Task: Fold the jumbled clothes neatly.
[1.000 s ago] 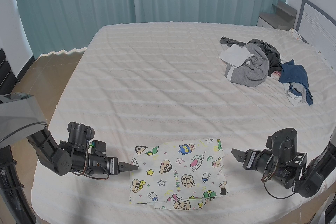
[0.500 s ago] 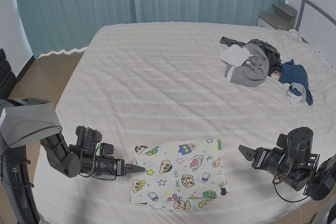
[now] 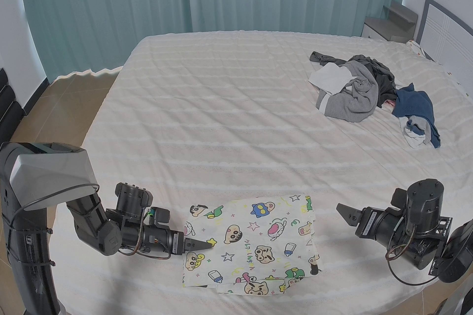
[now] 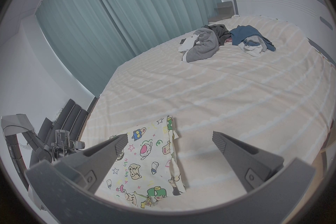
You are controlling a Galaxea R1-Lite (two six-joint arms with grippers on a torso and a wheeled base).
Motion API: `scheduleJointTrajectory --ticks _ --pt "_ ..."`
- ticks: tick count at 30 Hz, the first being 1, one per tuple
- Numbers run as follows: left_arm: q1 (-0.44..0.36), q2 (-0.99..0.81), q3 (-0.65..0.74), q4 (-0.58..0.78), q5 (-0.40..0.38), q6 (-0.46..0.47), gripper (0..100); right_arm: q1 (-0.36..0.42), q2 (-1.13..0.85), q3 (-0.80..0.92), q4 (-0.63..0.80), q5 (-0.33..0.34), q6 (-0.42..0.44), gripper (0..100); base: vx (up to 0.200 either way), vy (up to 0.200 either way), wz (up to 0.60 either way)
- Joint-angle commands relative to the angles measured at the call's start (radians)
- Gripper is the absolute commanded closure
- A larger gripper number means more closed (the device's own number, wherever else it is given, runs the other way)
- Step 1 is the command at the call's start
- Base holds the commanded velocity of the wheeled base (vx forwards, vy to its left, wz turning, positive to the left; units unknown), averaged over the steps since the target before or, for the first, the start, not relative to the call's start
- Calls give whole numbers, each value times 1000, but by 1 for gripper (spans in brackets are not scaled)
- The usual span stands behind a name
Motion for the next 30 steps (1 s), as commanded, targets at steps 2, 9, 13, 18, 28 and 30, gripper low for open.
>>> scheduleJointTrajectory --ticks 2,9,13,18,28,30 --pt "-10 43 -4 -12 26 69 0 2 -1 -1 0 0 -1 0 0 0 0" --pt "-22 57 -1 -38 21 112 0 2 0 2 0 0 1 0 0 0 0" --pt "-42 63 -7 -39 20 107 0 2 0 1 0 0 1 0 0 0 0" --pt "-68 72 -30 -39 18 103 0 2 2 2 0 0 1 0 0 0 0" --pt "-76 82 -44 -41 18 95 100 2 3 9 0 0 1 0 0 0 0" --pt "-76 82 -44 -42 18 95 100 2 2 9 0 0 1 0 0 0 0"
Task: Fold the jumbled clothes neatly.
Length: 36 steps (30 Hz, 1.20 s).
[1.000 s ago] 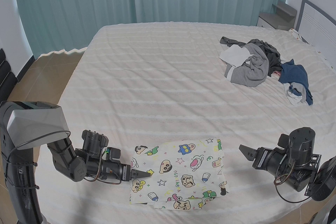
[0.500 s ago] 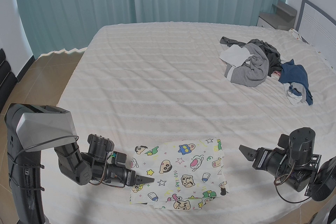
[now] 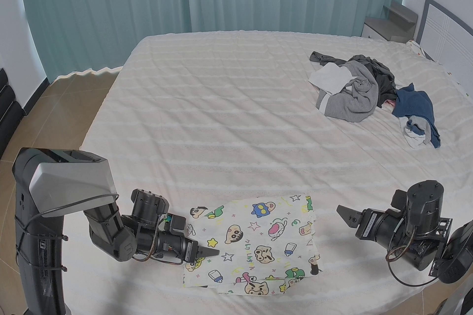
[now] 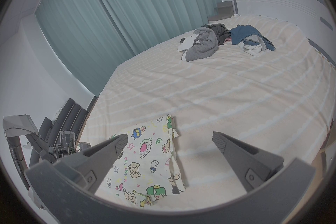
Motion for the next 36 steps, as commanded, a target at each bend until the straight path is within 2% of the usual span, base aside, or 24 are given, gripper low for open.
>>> scheduleJointTrajectory --ticks 1,12,15,18,23,24,28,29,30,31,32,33,36 --pt "0 2 -1 -1 0 0 100 0 2 0 0 0 0 0 0 0 0" --pt "32 -49 66 -1 0 1 100 0 2 7 0 1 0 0 0 0 0" --pt "63 -84 88 -1 -2 1 100 -1 4 8 0 1 0 0 0 0 0" --pt "140 -126 131 -2 -12 3 100 -1 2 8 0 3 7 0 0 0 0" --pt "322 -181 189 -2 -88 12 100 -7 -1 8 0 20 18 0 0 0 0" --pt "339 -185 192 -2 -92 14 100 -7 -1 8 0 20 23 0 0 0 0" --pt "511 -204 203 -2 -149 21 100 -6 -2 10 0 20 29 0 0 0 0" --pt "583 -202 203 -2 -177 27 100 -7 -4 13 0 20 27 0 0 0 0" --pt "597 -202 203 -2 -181 29 100 -7 -4 13 0 20 27 0 0 0 0" --pt "674 -201 203 -2 -207 40 100 -7 -4 14 -2 20 27 0 0 0 0" --pt "680 -201 203 -2 -210 40 100 -7 -4 14 -2 20 29 0 0 0 0" --pt "769 -195 200 -4 -241 50 100 -9 -5 14 -2 20 29 0 0 0 0" --pt "910 -169 175 -4 -288 61 100 -9 -8 16 -2 20 29 0 0 0 0"
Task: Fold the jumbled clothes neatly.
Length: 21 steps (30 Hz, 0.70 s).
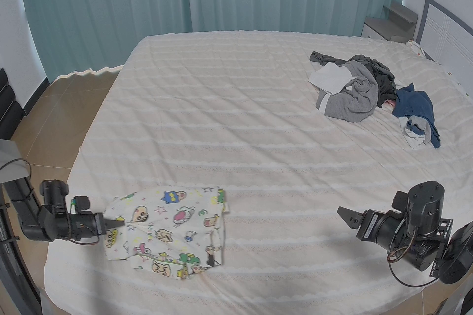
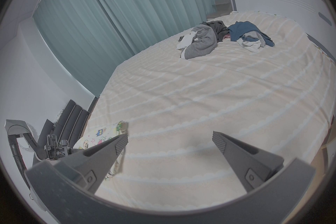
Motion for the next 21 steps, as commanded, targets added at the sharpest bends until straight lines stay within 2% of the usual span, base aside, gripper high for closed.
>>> scheduleJointTrajectory --ticks 1,8,16,17,21 --pt "313 26 -26 -2 -101 29 100 -2 -6 3 -2 1 3 0 0 0 0" --pt "487 116 -50 -3 -110 78 100 -12 -21 -3 -2 0 0 0 0 0 0" --pt "563 145 -37 -49 -136 88 100 -29 -53 -8 -2 0 -16 0 0 0 0" --pt "568 145 -34 -51 -136 89 0 -31 -55 -6 -2 0 -16 0 0 0 0" --pt "580 144 -23 -51 -136 83 0 -38 -75 -2 0 0 -16 0 0 0 0"
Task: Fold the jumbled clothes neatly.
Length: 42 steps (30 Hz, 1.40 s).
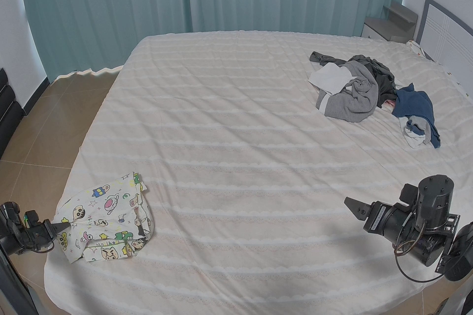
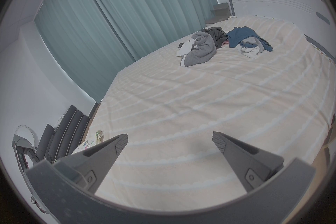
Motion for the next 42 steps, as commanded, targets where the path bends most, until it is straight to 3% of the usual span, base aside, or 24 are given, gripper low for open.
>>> scheduleJointTrajectory --ticks 1,5,8,14,20,21,22,23,24,25,30,34,38,40,42 --pt "24 11 24 -1 -1 -1 0 -12 -40 4 1 0 -2 0 0 0 0" --pt "67 -24 57 -4 -21 -4 0 -33 -74 7 2 0 -16 0 0 0 0" --pt "150 -104 93 -6 -121 -10 0 -58 -124 34 4 0 -33 0 0 0 0" --pt "156 -216 117 -6 -230 -10 0 -75 -248 99 8 -2 -39 0 0 0 0" --pt "156 -311 117 -6 -400 -14 0 -125 -376 126 13 -2 -103 0 0 0 0" --pt "156 -368 119 -1 -481 -19 0 -141 -425 135 15 -5 -129 0 0 0 0" --pt "156 -368 119 -1 -481 -19 0 -141 -425 135 15 -5 -129 0 0 0 0" --pt "156 -440 125 2 -583 -36 0 -154 -491 153 21 -5 -158 0 0 0 0" --pt "156 -490 137 2 -632 -51 0 -162 -535 165 31 -6 -178 0 0 0 0" --pt "156 -524 146 0 -642 -63 0 -167 -564 172 45 -8 -192 0 0 0 0" --pt "156 -720 202 2 -641 -148 0 -185 -785 196 196 -9 -232 0 0 0 0" --pt "156 -969 283 2 -650 -361 0 -188 -1072 159 533 -9 -232 0 0 0 0" --pt "-83 -1198 349 2 -650 -548 0 -266 -1235 142 755 -8 -221 0 0 0 0" --pt "-152 -1257 361 2 -650 -593 0 -294 -1273 144 778 -5 -223 0 0 0 0" --pt "-304 -1389 373 3 -650 -679 0 -354 -1339 152 811 0 -230 0 0 0 0"
